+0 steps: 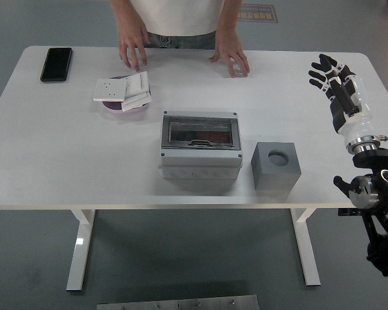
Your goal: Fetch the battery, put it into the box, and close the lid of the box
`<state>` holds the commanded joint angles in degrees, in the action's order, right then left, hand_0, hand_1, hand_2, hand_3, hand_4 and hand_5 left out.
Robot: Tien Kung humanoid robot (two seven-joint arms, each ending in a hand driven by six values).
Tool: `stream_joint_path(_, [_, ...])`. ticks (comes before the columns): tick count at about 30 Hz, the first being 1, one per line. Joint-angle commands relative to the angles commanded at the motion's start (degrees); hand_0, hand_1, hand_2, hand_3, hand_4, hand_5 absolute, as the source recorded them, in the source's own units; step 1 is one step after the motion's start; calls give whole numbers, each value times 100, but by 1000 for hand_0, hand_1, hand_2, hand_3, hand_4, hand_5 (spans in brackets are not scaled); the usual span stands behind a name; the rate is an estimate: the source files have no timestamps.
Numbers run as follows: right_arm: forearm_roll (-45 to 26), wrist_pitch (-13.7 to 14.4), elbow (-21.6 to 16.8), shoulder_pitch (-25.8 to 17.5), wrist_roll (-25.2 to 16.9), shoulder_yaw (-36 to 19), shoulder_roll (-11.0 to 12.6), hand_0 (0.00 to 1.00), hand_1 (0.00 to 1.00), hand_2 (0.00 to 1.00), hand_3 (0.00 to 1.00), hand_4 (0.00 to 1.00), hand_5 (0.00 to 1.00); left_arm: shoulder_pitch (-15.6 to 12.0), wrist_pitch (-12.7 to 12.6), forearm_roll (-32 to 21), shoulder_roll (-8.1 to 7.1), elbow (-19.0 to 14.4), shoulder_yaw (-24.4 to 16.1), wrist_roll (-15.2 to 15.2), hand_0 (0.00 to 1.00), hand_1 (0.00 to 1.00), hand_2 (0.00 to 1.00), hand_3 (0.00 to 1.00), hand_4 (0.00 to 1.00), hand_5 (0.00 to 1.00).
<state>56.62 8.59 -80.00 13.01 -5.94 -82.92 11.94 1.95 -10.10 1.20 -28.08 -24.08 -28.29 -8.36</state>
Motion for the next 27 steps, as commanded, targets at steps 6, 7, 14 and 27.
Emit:
stream_joint_path(6, [-2,14,-8,21,2,15,5,794,705,686,724,998,524,-2,1,5,7,-2,-2,-2,605,719,599,588,436,2])
stream_joint_path(7, [-1,17,-11,26,4,21,8,794,705,686,724,998,524,-1,1,8,9,-3,-3,-4,605,719,599,588,436,2])
stream_joint_path(14, [15,39,-42,34,7,6,14,792,703,687,724,998,524,47,27,36,11,2,13,3,605,719,599,588,436,2])
stream_joint_path(27, [53,82,-136,-17,23,-88,0,791,702,686,720,998,538,147,41,278,-71,-8,-89,-102,605,719,598,587,436,2])
